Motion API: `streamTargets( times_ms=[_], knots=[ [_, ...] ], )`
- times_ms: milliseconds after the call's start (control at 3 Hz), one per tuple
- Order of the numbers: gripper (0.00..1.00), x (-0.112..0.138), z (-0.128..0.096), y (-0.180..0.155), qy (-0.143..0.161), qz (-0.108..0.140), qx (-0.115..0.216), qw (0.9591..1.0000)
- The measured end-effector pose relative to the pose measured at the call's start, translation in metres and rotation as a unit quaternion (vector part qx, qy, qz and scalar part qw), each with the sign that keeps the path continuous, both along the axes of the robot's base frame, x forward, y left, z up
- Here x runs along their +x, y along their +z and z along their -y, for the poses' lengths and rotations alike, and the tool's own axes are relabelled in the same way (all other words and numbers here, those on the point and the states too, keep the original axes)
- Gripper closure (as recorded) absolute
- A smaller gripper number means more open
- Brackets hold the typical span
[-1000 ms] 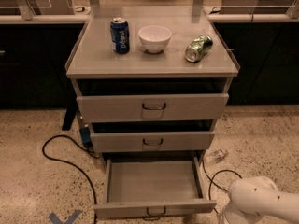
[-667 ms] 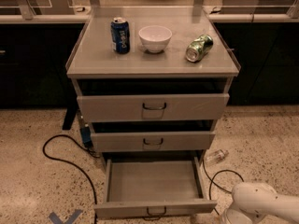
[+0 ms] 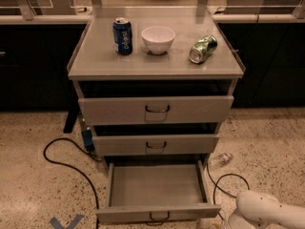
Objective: Close top drawer
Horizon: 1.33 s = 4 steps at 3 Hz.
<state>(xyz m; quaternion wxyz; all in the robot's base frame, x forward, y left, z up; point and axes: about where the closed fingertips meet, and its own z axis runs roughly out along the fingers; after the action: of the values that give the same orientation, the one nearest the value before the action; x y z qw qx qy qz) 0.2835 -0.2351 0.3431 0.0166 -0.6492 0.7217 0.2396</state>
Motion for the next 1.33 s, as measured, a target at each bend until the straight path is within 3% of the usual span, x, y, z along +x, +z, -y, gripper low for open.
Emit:
streamTargets(
  times_ms=[333, 667, 1000, 1333],
  knots=[
    [0.0, 0.013, -0.002, -0.012, -0.016, 0.012, 0.009, 0.9998],
    [0.0, 0.04, -0.01, -0.005, -0.029, 0.094, 0.024, 0.9949],
    [0.0, 0.061, -0.014, -0.005, -0.048, 0.131, 0.03, 0.9898],
    [0.0, 0.061, -0.014, -0.005, -0.048, 0.13, 0.029, 0.9899]
  ],
)
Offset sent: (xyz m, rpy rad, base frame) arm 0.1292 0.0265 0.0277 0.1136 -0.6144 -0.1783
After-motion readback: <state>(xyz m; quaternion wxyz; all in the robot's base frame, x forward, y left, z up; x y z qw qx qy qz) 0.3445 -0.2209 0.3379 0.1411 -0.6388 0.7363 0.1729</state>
